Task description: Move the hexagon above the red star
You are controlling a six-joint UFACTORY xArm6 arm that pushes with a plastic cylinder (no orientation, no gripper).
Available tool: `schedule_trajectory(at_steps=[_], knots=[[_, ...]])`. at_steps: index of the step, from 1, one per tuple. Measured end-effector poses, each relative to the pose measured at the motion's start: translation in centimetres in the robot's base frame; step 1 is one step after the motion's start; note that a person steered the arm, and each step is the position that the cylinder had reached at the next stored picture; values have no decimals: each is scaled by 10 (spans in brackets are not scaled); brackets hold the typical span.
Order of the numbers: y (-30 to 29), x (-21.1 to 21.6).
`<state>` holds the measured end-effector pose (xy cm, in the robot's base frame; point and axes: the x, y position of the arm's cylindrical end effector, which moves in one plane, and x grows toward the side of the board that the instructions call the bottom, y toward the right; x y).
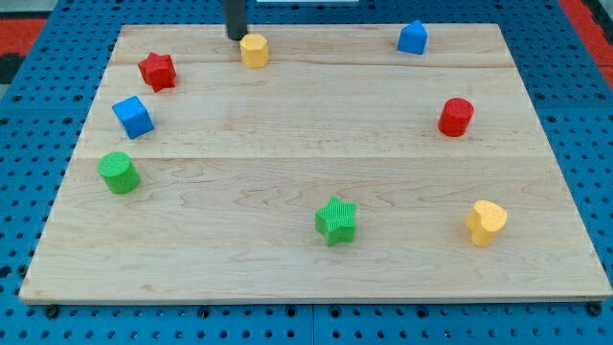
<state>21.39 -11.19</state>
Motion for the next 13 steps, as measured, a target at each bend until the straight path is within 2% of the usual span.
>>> schedule_trajectory(at_steps=[2, 3, 4, 5, 7, 9, 12, 13], knots=[[157, 7], [131, 67], [65, 66], [43, 29], [35, 10], [-34, 0], [-65, 0], [-40, 7]])
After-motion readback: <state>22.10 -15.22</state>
